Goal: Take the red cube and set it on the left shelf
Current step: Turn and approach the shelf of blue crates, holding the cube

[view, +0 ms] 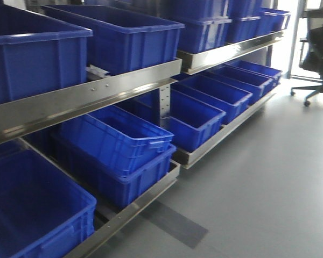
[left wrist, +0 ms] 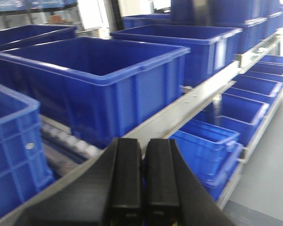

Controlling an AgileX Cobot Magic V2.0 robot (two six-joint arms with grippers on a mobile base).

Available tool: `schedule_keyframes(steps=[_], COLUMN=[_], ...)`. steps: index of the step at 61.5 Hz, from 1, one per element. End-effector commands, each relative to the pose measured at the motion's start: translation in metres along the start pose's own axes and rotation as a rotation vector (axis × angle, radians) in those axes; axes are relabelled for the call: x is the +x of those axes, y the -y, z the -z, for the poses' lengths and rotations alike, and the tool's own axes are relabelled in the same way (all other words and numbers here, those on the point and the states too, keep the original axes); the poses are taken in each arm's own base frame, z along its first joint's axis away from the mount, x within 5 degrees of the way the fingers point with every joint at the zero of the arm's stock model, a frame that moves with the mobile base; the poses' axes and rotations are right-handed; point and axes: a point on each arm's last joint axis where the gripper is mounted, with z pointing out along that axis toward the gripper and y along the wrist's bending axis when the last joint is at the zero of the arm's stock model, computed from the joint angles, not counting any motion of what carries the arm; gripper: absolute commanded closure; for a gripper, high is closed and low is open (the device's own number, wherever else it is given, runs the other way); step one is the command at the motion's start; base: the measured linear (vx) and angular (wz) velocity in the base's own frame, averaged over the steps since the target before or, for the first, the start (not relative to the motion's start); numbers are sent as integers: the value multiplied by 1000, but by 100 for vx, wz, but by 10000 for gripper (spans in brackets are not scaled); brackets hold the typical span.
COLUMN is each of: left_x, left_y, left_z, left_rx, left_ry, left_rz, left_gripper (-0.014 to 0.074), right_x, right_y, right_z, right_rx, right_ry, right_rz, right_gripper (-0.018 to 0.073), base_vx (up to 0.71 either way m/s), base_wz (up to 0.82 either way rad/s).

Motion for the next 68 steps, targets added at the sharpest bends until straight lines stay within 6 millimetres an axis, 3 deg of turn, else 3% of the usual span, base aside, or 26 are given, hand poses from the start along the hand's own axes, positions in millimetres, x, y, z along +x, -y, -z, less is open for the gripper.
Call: schedule_keyframes(steps=[1,37,68], left_x=[-1,-1,-1], left_y=[0,0,0], left_z=[0,0,0], left_rx=[-5,-5,-5], left_ry=[69,69,69], left_rz=[5,5,5], left_gripper=[491,491,491], right_x=[-17,-17,-17], right_y=[-1,-1,-1], right_z=[2,2,2], right_rx=[-5,-4,-4], right_ry=[111,106,106], right_rz=[16,16,16], right_gripper=[503,503,503], base_vx=[46,36,11], base_wz=[59,65,62])
